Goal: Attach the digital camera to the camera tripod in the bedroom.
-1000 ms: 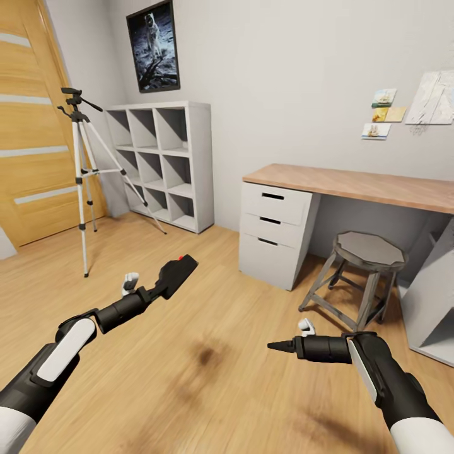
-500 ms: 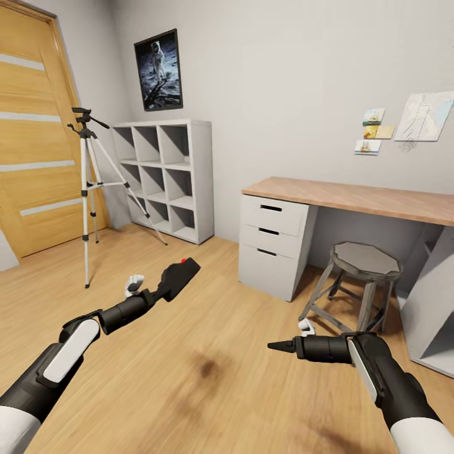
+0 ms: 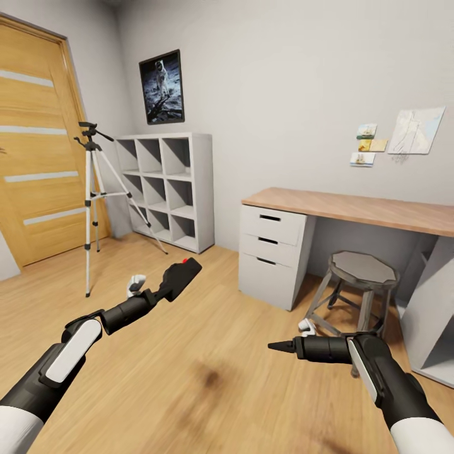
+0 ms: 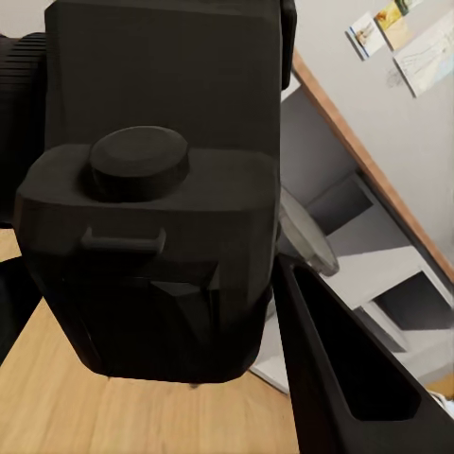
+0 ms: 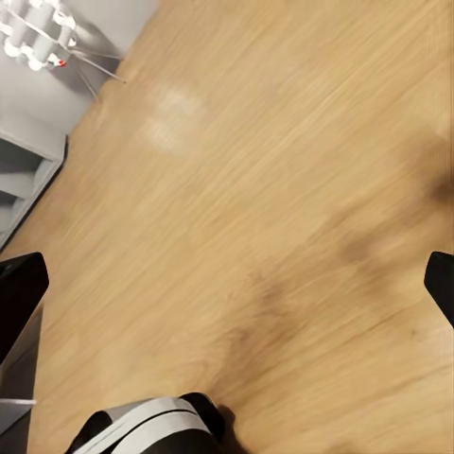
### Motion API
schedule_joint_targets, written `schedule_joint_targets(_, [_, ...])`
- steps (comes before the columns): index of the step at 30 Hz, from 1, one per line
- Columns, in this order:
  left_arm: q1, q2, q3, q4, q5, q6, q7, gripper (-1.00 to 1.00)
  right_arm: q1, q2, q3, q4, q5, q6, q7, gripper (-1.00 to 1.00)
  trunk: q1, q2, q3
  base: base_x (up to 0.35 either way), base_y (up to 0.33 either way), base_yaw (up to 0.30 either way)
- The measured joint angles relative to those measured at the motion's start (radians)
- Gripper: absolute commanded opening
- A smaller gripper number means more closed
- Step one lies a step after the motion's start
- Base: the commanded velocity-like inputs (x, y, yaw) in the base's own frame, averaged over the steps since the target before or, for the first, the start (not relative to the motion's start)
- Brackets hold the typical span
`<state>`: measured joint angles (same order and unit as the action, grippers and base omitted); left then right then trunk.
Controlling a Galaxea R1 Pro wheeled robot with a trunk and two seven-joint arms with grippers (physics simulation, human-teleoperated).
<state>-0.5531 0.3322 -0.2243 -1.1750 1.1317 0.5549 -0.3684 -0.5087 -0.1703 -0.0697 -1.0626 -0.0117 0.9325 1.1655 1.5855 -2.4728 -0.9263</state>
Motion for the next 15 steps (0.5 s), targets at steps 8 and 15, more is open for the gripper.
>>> schedule_joint_targets(8, [0.000,0.000,0.001,0.000,-0.001,0.001,0.000,-1.00,0.000,0.001,0.001,0.003,0.000,0.000,-0.021,1.00,-0.031,0.056,0.025,0.000,0.000,0.000])
schedule_joint_targets(15, [0.000,0.000,0.000,0.000,-0.001,0.000,0.000,-1.00,0.000,0.001,0.002,0.004,0.000,0.001,-0.051,1.00,-0.058,0.105,0.047,0.000,0.000,0.000])
